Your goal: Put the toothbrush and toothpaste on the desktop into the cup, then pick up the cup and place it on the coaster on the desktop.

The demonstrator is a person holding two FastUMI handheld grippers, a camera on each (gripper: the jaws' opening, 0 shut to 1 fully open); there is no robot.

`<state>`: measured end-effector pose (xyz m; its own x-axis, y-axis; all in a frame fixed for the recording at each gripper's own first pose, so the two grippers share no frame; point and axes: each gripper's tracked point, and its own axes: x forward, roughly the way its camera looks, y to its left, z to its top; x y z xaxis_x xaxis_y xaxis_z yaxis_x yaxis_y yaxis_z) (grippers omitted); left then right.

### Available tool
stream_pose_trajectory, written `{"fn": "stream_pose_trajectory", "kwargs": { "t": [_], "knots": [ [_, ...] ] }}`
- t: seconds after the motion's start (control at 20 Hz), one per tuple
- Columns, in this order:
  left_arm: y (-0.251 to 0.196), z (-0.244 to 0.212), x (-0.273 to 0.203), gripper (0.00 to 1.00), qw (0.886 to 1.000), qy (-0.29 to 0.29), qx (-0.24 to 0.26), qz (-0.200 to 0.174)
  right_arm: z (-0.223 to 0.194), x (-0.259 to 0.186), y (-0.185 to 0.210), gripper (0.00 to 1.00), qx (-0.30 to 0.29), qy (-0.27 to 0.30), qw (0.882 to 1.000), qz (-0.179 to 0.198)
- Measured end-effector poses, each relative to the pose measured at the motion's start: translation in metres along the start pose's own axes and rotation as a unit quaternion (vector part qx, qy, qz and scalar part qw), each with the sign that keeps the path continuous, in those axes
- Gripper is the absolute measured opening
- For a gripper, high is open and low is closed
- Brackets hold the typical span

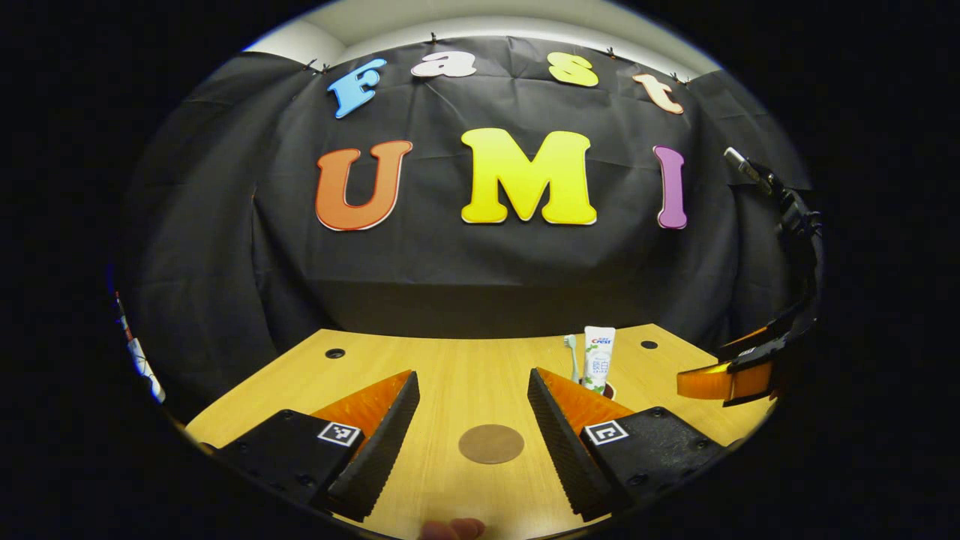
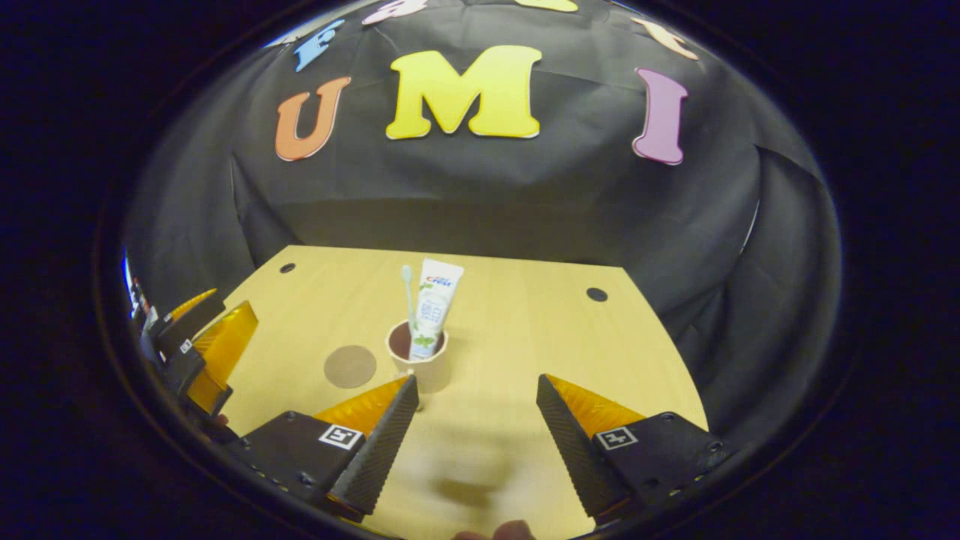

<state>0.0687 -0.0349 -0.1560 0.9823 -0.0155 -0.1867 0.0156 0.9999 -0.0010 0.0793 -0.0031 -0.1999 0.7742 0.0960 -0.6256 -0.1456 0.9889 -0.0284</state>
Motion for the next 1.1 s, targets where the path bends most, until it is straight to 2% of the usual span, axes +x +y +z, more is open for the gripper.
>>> {"fn": "stream_pose_trajectory", "kwargs": {
  "t": [0.15,0.35,0.65,0.8,1.1],
  "knots": [
    [0.023,0.014,-0.018,0.93,1.0,-0.005,0.001,0.011,-0.003,0.014,0.027,0.99,0.012,0.047,0.998,0.025],
    [0.053,0.024,-0.035,0.93,0.999,-0.008,0.0,0.035,-0.014,0.045,0.051,0.97,0.004,0.124,0.992,0.037],
    [0.095,0.021,-0.048,0.93,0.997,0.005,-0.005,0.079,-0.033,0.096,0.057,0.96,0.014,0.224,0.974,0.022],
    [0.111,0.014,-0.049,0.93,0.995,0.018,-0.016,0.098,-0.048,0.115,0.057,0.95,0.022,0.278,0.96,0.013],
    [0.131,-0.003,-0.048,0.93,0.99,0.047,-0.031,0.127,-0.062,0.141,0.055,0.93,0.013,0.329,0.944,-0.002]
  ]
}}
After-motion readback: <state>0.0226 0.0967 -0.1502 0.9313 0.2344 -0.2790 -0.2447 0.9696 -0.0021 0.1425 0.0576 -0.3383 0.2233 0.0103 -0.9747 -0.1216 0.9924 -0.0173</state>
